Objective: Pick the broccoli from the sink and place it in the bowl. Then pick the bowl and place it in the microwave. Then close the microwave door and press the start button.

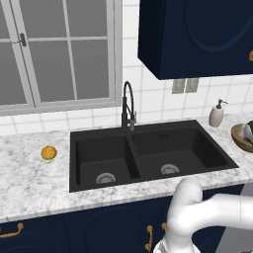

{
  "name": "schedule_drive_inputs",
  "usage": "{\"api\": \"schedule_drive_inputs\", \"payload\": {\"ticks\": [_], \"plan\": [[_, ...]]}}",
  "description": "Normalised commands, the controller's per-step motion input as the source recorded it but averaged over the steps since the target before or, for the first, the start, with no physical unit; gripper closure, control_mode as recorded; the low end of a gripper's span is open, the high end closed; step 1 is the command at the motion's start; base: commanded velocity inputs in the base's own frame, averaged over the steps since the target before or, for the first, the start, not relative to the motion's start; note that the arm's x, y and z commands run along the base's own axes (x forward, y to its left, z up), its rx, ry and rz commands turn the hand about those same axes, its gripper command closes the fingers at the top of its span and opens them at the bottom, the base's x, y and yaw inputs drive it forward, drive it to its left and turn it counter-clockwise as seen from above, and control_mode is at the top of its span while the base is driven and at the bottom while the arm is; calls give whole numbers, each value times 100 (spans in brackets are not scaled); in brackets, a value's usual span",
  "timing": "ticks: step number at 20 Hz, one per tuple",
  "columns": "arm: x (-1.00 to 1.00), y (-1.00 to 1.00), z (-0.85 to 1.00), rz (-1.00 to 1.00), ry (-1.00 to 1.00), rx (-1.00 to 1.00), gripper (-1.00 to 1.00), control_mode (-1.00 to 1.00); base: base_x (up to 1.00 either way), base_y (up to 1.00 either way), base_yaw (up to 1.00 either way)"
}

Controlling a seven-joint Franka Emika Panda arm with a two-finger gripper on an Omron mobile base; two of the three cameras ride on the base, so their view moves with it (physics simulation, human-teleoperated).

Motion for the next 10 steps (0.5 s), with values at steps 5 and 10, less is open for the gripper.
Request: {"api": "schedule_drive_inputs", "payload": {"ticks": [5,10], "plan": [[0,22,23,0,-7,-4,-100,-100,0,0,0],[-1,30,34,4,-3,-7,-100,-100,0,0,0]]}}
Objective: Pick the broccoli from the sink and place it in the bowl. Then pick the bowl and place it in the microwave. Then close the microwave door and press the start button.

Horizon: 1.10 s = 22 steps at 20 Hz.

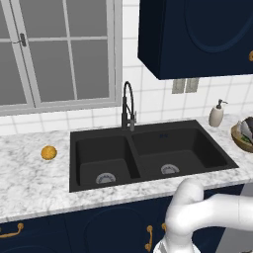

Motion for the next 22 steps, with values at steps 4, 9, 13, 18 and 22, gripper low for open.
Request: {"api": "schedule_drive_inputs", "payload": {"ticks": [4,9,13,18,22], "plan": [[-1,51,20,10,5,-13,-100,-100,0,0,0],[10,31,4,11,13,-8,-100,-100,0,0,0],[5,39,3,4,9,-10,-100,-100,0,0,0],[23,15,0,0,6,-6,-100,-100,0,0,0],[44,8,-4,0,8,-5,-100,-100,0,0,0]]}}
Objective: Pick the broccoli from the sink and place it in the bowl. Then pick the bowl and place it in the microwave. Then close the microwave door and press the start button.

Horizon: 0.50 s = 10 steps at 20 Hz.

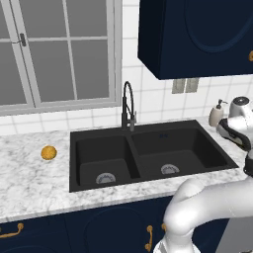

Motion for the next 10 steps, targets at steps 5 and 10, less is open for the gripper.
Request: {"api": "schedule_drive_inputs", "payload": {"ticks": [5,10], "plan": [[36,-6,-11,0,9,0,-100,-100,0,0,0],[4,-37,-13,0,5,1,-100,-100,0,0,0]]}}
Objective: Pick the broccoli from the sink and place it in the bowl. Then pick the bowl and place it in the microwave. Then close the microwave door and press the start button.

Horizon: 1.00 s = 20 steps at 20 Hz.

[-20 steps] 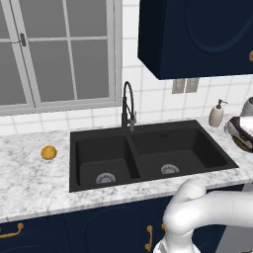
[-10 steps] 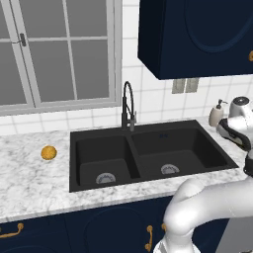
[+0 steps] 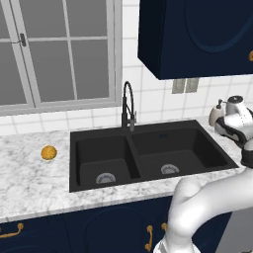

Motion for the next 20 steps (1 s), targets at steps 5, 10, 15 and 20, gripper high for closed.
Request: {"api": "schedule_drive_inputs", "payload": {"ticks": [5,10,15,20], "plan": [[10,-13,-22,0,4,0,-100,-100,0,0,0],[26,-11,-35,0,5,0,-100,-100,0,0,0],[20,-25,-32,0,4,0,-100,-100,0,0,0],[16,-15,-31,0,2,0,100,-100,0,0,0]]}}
